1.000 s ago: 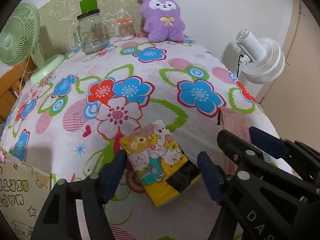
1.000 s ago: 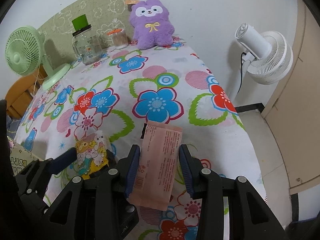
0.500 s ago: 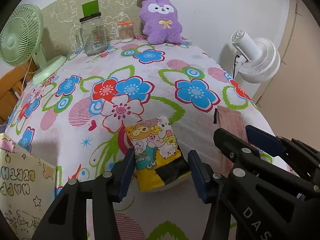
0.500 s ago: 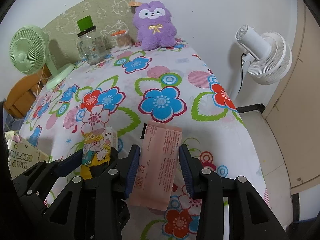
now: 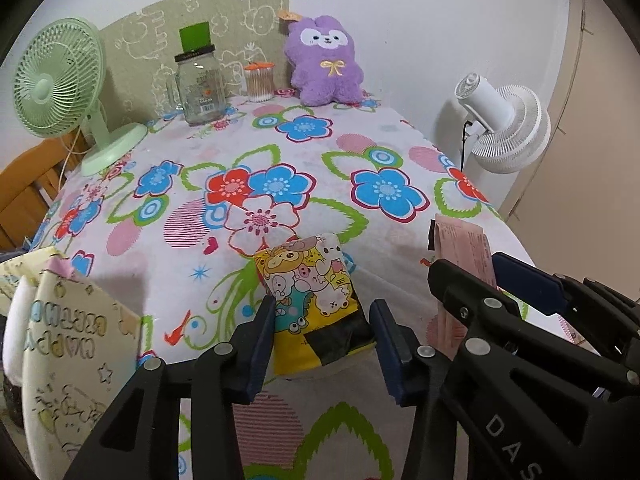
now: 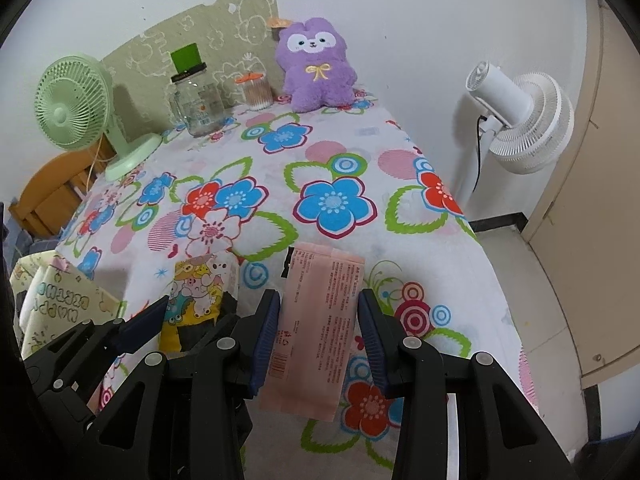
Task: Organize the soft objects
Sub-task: 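Close the left tool on the yellow snack box, then carry the snack box with left tool and pink card with right tool to the box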
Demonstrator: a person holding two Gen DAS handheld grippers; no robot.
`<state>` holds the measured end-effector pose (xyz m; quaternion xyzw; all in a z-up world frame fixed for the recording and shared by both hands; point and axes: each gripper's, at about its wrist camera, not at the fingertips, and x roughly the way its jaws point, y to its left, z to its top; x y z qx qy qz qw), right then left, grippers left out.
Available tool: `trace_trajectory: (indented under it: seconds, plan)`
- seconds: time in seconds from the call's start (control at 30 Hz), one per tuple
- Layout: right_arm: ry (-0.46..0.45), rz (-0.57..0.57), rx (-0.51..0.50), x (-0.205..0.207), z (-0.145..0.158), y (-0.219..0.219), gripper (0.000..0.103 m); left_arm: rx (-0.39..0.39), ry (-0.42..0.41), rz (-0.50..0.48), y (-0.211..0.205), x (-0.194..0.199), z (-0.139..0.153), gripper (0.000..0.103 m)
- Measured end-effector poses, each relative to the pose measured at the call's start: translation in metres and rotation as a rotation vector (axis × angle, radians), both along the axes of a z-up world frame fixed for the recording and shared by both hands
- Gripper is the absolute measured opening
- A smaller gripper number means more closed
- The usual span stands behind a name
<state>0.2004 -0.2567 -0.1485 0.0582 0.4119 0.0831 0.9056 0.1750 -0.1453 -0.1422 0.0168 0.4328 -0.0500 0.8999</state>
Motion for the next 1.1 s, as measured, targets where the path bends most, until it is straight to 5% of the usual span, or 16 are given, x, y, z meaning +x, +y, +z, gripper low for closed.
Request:
trace_trajectory:
  seconds: [1.1]
  plan:
    - [-0.161,0.026,-0.004,-0.091,0.069,0.023,0.044,0.014,-0.164,0.011,0.029,-0.088,0.07,0.048]
